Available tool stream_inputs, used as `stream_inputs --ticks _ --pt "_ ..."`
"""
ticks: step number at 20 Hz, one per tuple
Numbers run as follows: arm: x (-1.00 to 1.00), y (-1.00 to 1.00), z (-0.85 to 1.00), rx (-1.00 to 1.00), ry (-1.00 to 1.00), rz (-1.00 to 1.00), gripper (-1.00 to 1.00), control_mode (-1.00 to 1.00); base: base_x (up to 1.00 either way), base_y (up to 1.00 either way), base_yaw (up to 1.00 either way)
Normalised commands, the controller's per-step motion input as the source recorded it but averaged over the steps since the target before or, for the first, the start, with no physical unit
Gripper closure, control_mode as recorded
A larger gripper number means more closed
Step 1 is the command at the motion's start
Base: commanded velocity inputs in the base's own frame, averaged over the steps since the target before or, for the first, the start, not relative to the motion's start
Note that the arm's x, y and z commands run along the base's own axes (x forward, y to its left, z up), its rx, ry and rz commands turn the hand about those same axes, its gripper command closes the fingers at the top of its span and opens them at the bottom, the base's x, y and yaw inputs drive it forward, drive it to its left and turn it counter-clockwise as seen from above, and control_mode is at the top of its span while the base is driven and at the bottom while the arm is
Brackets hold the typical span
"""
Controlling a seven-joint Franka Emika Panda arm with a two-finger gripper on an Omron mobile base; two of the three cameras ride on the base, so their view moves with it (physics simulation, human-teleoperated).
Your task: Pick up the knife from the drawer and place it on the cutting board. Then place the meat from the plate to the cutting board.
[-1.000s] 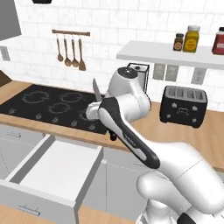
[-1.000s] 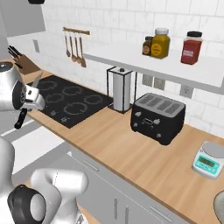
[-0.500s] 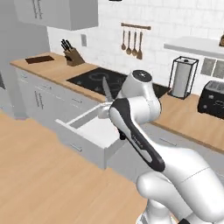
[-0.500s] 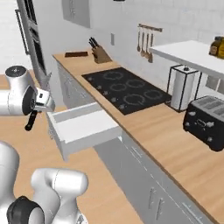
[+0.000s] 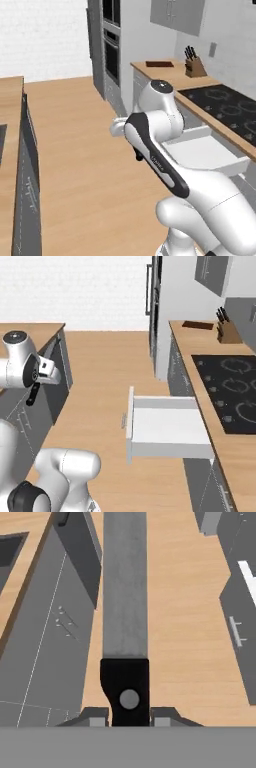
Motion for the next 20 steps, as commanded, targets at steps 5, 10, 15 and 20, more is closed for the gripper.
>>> stream_inputs --ticks 5,10,15,20 --pt "0.00 0.00 0.00 0.00 0.00 0.00 1.00 1.00 1.00 0.00 0.07" --pt "0.00 0.00 0.00 0.00 0.00 0.00 1.00 1.00 1.00 0.07 0.00" --pt "0.00 0.00 0.00 0.00 0.00 0.00 1.00 1.00 1.00 0.25 0.00" --pt "0.00 0.00 0.00 0.00 0.00 0.00 1.00 1.00 1.00 0.20 -0.02"
